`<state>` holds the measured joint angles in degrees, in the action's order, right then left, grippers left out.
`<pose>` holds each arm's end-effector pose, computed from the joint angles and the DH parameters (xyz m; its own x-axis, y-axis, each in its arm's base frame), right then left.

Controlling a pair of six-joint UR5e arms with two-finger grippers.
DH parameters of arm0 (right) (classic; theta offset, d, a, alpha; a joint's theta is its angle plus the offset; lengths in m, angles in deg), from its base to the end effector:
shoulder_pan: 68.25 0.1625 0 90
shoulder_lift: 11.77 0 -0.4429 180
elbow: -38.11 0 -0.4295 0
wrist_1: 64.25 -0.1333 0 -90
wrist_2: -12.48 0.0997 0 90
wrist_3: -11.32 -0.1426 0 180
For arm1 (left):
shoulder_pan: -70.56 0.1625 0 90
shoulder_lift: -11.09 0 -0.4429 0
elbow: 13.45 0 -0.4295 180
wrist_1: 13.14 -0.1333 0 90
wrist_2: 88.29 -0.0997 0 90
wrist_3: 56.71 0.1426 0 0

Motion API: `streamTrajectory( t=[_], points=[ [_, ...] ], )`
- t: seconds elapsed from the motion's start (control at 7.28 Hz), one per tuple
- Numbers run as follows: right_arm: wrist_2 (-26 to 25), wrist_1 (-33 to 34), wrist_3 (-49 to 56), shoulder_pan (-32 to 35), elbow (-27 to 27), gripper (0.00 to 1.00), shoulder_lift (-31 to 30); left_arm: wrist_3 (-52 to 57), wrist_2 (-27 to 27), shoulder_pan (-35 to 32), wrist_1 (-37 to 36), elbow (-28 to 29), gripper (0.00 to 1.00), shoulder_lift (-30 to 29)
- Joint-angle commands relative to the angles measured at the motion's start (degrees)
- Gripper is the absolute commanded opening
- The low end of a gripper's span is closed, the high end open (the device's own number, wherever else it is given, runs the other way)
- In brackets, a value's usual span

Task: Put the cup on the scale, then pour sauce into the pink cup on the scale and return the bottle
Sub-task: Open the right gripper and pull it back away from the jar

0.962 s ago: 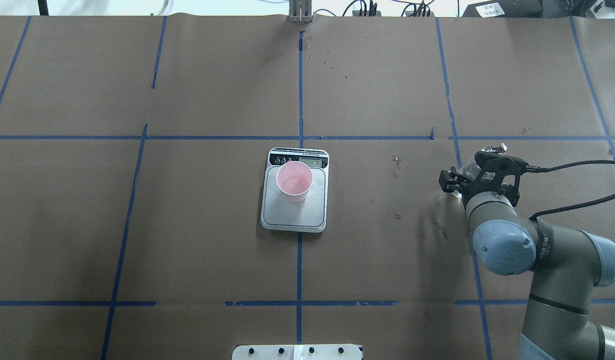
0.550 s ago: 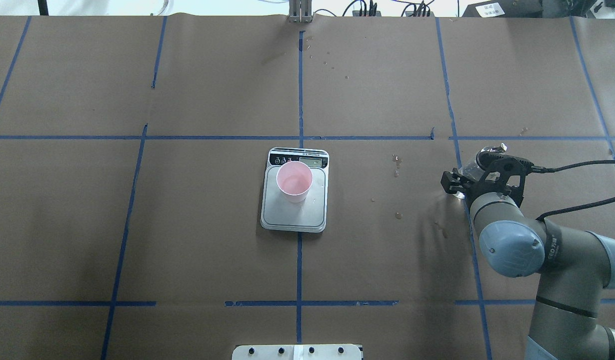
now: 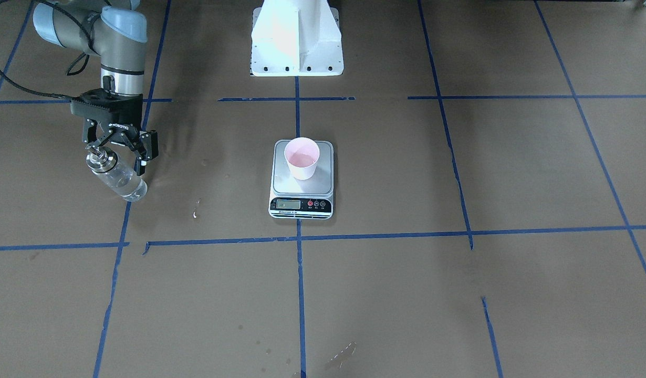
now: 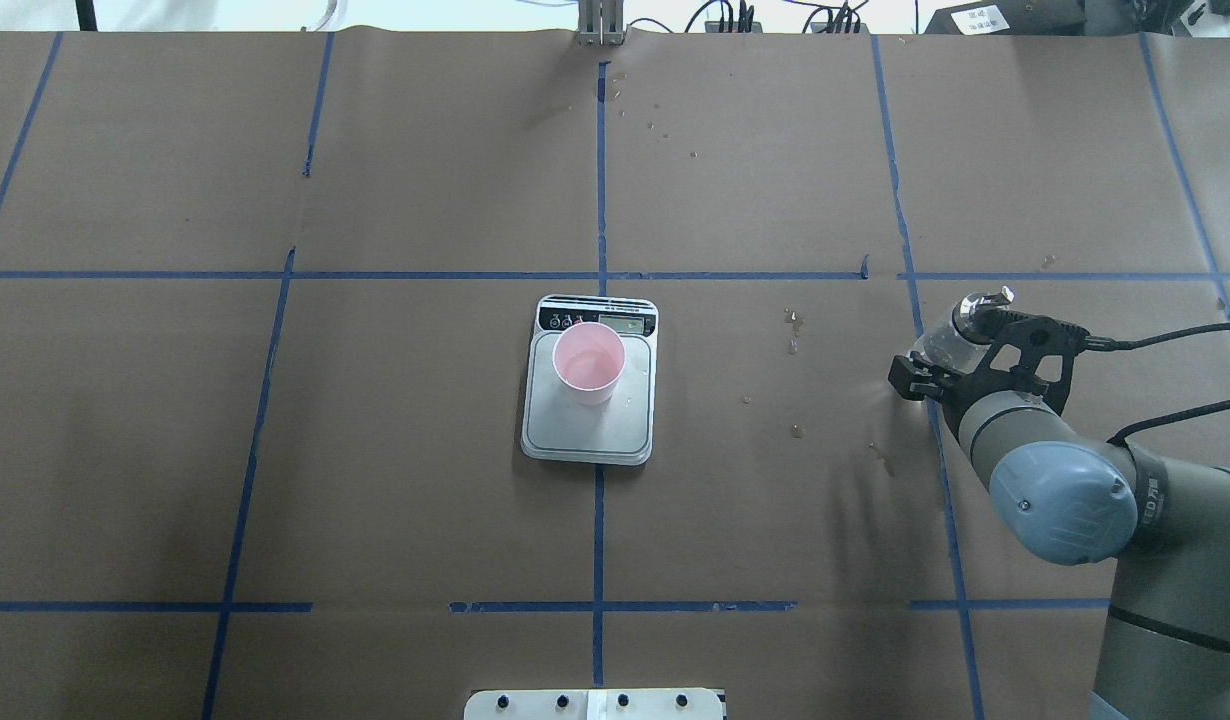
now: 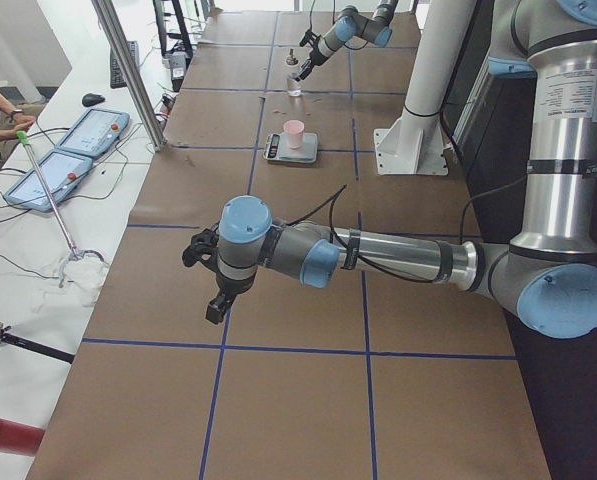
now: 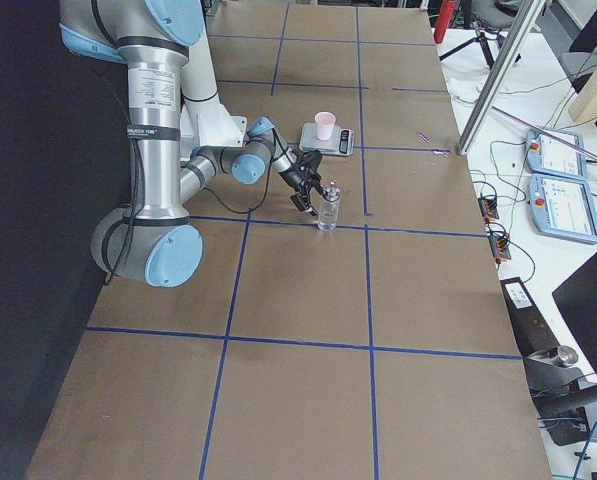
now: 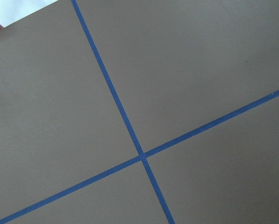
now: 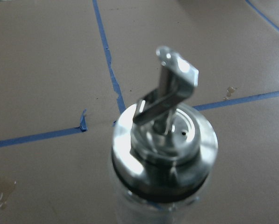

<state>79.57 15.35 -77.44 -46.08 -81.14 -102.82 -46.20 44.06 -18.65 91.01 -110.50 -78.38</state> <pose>-0.4198 -0.3750 0.4428 0.7360 0.2784 0.6171 -0.5567 0.7676 0.3177 -0.0296 -0.5536 0.6200 0.7210 0.4144 -0.5553 -0.1469 0.8746 0.4620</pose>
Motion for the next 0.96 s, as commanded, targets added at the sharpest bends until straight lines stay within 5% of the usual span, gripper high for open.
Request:
streamTrajectory(
  t=[0.0, 0.55, 0.82],
  points=[
    [9.8, 7.8, 0.0, -0.3, -6.1, 1.00, -0.3, 0.0, -0.1, 0.0, 0.0, 0.0, 1.00, 0.0],
    [28.8, 19.9, 0.1, 0.4, -16.2, 1.00, 0.6, 0.1, -0.1, 0.0, 0.0, 0.1, 1.00, 0.3],
    [37.6, 28.0, 1.7, 7.7, -23.3, 1.00, 2.6, 0.2, -0.1, 0.0, 0.0, 0.1, 1.00, 0.4]
  ],
)
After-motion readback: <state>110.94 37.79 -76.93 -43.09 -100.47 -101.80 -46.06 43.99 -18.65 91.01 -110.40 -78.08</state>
